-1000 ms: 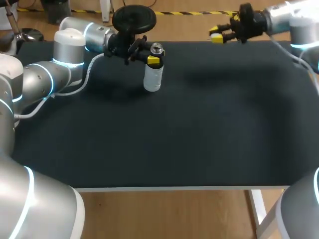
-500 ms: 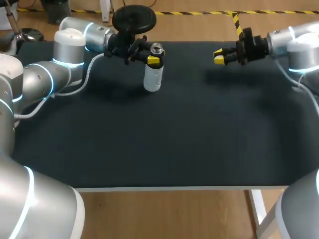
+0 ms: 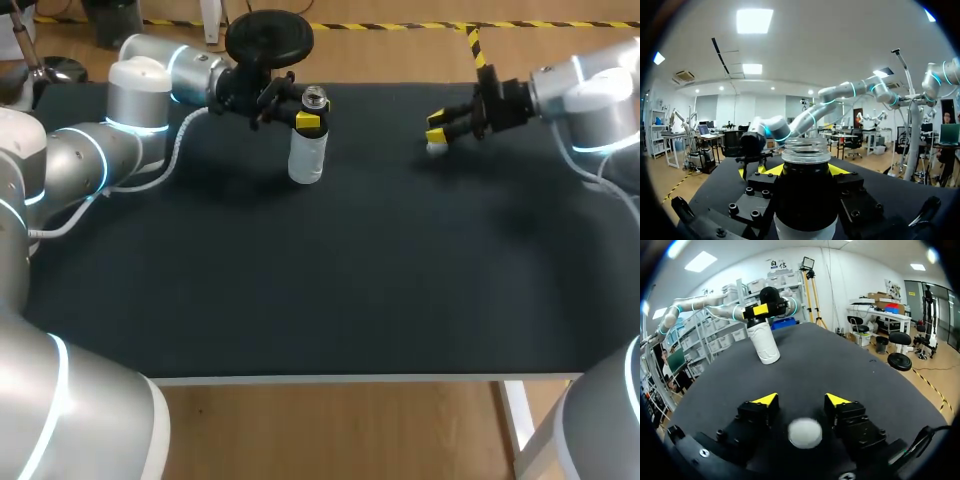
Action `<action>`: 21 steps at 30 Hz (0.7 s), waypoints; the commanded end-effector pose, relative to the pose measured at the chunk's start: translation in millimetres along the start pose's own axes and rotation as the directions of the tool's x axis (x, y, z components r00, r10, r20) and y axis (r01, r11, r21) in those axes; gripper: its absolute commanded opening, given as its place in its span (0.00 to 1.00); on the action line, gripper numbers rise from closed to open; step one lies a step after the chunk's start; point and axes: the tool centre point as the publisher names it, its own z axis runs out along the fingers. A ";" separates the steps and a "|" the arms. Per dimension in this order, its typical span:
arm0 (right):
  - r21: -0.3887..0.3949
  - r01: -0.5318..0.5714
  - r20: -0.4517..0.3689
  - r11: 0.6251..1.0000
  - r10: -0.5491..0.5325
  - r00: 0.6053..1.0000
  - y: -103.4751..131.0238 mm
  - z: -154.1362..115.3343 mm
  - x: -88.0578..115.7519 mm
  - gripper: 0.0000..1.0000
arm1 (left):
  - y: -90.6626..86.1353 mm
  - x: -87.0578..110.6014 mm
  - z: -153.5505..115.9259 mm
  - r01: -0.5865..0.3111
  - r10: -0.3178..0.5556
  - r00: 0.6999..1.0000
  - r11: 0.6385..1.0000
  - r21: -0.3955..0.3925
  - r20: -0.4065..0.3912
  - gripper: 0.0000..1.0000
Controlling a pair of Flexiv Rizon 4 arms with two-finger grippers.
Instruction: Unscrew the bottle cap
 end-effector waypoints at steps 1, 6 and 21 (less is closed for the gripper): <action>-0.003 -0.001 0.364 1.000 0.002 0.931 3.1 -7.2 9.3 1.00 | 1.7 -5.3 -2.0 0.000 0.000 1.000 1.000 0.003 -0.013 0.00; -0.020 -0.008 0.362 1.000 0.015 0.932 3.7 -9.7 9.0 1.00 | 1.7 -5.3 -2.0 0.000 0.000 1.000 1.000 0.003 -0.013 0.00; -0.041 -0.031 0.349 0.999 0.043 0.936 4.8 -10.2 8.6 1.00 | 1.7 -5.3 -2.0 0.000 0.000 1.000 1.000 0.003 -0.013 1.00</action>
